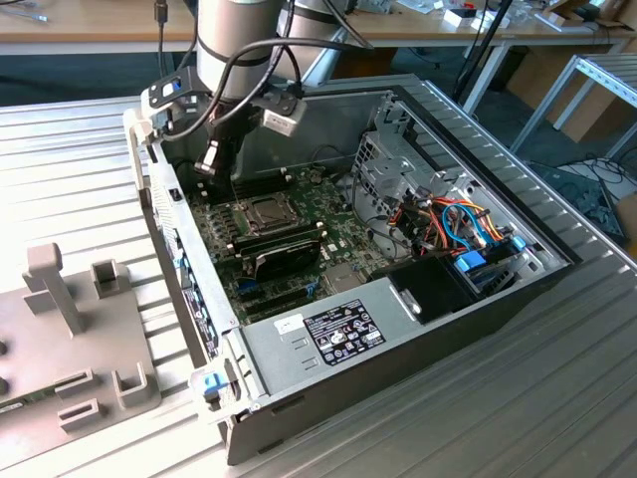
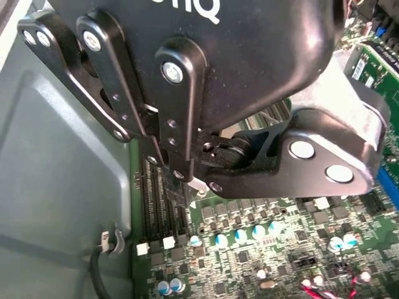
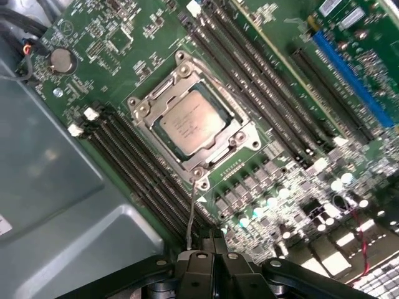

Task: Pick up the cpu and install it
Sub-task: 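Close the cpu cover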

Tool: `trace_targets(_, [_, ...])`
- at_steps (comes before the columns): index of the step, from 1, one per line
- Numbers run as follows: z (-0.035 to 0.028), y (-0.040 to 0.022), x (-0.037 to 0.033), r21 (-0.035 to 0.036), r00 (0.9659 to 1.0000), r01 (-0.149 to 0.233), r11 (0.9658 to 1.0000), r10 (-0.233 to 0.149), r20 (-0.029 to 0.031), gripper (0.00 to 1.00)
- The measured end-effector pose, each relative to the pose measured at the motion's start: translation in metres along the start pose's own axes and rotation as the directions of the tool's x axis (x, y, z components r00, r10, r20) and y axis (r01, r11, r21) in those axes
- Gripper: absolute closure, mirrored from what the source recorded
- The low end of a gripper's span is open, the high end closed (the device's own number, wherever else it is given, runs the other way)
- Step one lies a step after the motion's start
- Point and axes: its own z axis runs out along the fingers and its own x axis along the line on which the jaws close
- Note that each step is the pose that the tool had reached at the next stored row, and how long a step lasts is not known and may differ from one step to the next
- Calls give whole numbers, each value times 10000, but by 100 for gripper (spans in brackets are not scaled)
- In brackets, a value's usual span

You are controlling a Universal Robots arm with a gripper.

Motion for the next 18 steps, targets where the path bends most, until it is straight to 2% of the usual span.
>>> trace_targets(1, [0, -9, -7, 158, 9998, 1, 9999, 2, -201, 89])
trace_targets(2, [3, -12, -11, 372, 9990, 10, 9993, 7, -457, 89])
trace_targets(3, [3, 2, -14, 388, 9989, 11, 9992, 8, -474, 89])
trace_targets(9, [2, 31, -7, 387, 9989, 11, 9992, 7, -474, 89])
trace_targets(18, [1, 130, 44, 387, 9989, 10, 9992, 8, -475, 89])
